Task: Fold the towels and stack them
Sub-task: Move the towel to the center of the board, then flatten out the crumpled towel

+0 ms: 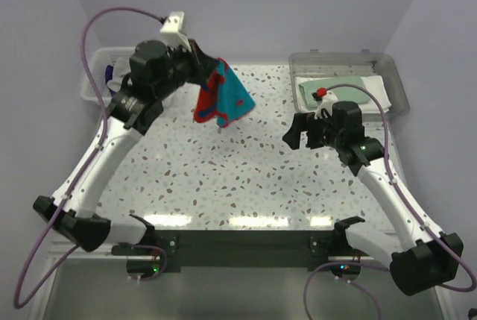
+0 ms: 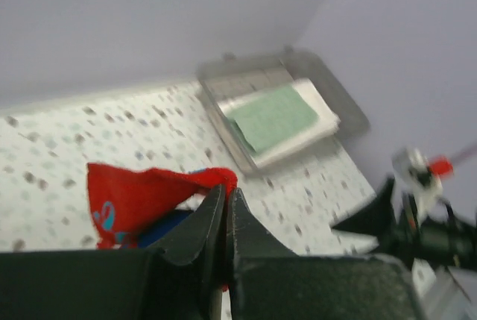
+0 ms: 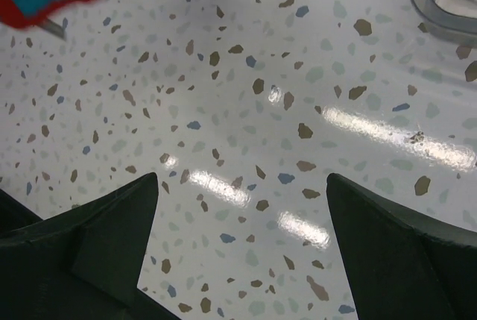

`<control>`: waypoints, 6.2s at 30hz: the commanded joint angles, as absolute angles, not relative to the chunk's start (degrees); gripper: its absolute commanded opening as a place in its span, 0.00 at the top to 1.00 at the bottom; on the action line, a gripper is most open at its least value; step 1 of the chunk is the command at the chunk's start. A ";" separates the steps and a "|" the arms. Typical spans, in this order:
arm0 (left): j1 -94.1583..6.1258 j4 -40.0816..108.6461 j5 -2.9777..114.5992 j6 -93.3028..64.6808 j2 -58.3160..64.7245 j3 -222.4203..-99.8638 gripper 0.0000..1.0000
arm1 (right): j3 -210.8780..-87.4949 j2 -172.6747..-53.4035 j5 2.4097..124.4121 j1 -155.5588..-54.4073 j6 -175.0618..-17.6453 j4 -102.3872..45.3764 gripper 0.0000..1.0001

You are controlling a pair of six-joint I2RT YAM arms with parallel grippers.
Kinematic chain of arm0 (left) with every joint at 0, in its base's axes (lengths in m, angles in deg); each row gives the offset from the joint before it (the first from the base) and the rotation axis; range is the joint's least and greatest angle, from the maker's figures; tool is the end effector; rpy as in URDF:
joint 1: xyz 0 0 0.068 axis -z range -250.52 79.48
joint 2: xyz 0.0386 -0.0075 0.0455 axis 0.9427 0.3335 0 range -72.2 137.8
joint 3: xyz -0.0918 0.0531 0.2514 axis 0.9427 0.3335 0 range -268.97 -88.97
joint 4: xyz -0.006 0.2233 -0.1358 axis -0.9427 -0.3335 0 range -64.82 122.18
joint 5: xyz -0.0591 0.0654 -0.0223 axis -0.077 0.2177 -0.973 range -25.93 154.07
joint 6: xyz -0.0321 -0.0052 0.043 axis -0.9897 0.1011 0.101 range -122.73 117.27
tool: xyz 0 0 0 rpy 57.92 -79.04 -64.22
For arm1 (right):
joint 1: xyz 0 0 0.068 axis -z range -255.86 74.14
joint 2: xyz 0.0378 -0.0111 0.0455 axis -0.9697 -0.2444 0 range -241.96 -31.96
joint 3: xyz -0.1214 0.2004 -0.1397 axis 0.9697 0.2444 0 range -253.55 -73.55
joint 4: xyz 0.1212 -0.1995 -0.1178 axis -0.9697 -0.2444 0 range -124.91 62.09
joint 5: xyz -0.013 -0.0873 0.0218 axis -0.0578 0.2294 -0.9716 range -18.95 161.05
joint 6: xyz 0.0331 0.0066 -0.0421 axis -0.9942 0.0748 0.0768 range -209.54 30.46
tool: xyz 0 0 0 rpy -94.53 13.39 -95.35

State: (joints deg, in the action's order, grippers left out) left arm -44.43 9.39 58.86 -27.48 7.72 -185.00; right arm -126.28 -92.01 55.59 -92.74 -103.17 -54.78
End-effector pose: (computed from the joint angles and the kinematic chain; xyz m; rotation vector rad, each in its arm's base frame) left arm 0.2691 -0.1354 0.4863 0.0909 1.7399 -0.7364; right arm 0.2159 0.0755 0.3096 -0.2204 2.1935 0.5945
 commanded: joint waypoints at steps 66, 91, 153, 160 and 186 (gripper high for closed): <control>-13.65 5.29 93.51 -43.77 33.88 -159.99 0.68 | -126.54 -112.37 67.28 -92.82 -104.05 -53.14 0.22; -22.44 10.56 85.35 -44.30 19.03 -144.87 0.50 | -141.23 -134.43 67.80 -95.10 -90.33 -56.74 0.49; -32.28 9.15 96.33 -11.53 20.18 -183.25 1.00 | -168.37 -126.27 79.22 -100.55 -93.23 -60.43 1.00; -32.28 14.16 90.99 -4.50 9.64 -185.48 1.00 | -171.55 -115.64 76.42 -100.64 -87.98 -58.58 1.00; -32.98 7.38 90.78 -4.58 -1.91 -182.33 1.00 | -171.82 -100.94 75.52 -100.55 -78.64 -63.87 1.00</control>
